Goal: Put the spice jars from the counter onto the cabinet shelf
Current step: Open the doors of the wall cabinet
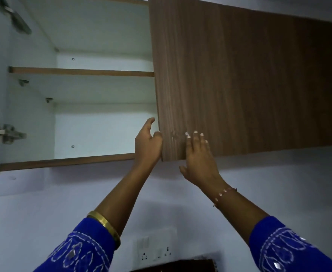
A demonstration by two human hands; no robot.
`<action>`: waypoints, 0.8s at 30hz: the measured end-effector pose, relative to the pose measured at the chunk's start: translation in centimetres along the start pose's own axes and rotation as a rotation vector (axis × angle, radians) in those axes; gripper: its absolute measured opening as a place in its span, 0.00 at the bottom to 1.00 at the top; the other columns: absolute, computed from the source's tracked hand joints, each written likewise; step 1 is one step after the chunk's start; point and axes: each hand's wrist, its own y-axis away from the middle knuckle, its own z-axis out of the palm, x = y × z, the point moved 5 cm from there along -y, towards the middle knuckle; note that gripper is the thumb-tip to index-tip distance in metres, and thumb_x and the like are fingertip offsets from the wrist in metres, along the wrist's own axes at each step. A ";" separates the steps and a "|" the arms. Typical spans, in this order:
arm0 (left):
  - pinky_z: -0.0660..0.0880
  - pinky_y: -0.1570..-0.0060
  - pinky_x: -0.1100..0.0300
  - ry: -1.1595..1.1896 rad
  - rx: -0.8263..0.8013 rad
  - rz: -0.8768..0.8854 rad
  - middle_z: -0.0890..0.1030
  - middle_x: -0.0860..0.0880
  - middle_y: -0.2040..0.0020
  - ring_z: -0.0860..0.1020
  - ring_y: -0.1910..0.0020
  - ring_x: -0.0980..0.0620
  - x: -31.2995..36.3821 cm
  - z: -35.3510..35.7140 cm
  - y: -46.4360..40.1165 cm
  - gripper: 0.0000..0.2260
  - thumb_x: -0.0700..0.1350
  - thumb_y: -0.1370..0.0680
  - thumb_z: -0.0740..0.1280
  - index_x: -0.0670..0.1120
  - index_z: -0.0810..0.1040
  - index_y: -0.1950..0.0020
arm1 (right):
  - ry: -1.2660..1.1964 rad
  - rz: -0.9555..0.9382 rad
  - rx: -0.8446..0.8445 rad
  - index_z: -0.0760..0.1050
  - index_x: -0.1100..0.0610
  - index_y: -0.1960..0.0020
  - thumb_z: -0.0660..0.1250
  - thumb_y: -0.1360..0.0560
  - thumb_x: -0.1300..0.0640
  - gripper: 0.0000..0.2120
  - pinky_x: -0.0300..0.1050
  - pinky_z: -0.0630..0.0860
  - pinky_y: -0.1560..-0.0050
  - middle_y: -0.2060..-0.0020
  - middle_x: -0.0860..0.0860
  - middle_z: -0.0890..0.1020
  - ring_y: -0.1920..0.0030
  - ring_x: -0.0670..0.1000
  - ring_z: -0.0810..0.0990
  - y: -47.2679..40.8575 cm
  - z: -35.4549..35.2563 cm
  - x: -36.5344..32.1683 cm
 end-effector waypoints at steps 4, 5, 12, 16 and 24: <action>0.61 0.40 0.66 0.103 -0.035 -0.096 0.64 0.49 0.26 0.66 0.30 0.57 -3.3 1.4 -3.2 0.22 0.37 0.21 0.55 0.46 0.62 0.27 | 0.066 -0.013 -0.036 0.38 0.64 0.25 0.66 0.25 0.50 0.45 0.58 0.47 0.25 0.25 0.65 0.43 0.24 0.65 0.43 -2.9 2.3 -1.6; 0.61 0.39 0.65 0.119 -0.045 -0.108 0.63 0.48 0.25 0.63 0.28 0.53 -3.8 1.8 -3.8 0.22 0.37 0.21 0.56 0.46 0.61 0.26 | 0.091 -0.019 -0.033 0.37 0.64 0.25 0.66 0.26 0.49 0.46 0.59 0.48 0.25 0.25 0.65 0.42 0.25 0.66 0.43 -3.4 3.0 -2.0; 0.65 0.35 0.58 0.221 -0.173 -0.148 0.65 0.44 0.27 0.68 0.30 0.47 -5.9 4.9 -6.8 0.22 0.40 0.20 0.55 0.44 0.58 0.25 | 0.190 -0.013 0.046 0.33 0.65 0.26 0.66 0.25 0.51 0.47 0.64 0.57 0.29 0.26 0.68 0.44 0.26 0.70 0.49 -4.9 5.3 -2.3; 0.71 0.35 0.54 0.339 -0.094 -0.221 0.70 0.42 0.30 0.73 0.35 0.45 -5.6 5.2 -7.7 0.22 0.41 0.20 0.58 0.43 0.61 0.27 | 0.240 0.053 0.142 0.50 0.67 0.28 0.76 0.37 0.45 0.52 0.60 0.75 0.42 0.31 0.67 0.67 0.34 0.68 0.71 -4.7 5.1 -2.1; 0.77 0.53 0.62 0.435 -0.093 -0.062 0.79 0.46 0.47 0.79 0.49 0.51 2.7 4.6 -6.7 0.15 0.45 0.22 0.62 0.41 0.74 0.37 | 0.168 0.053 0.270 0.57 0.66 0.30 0.80 0.42 0.48 0.51 0.59 0.76 0.44 0.34 0.67 0.71 0.36 0.67 0.74 -0.9 0.0 -0.5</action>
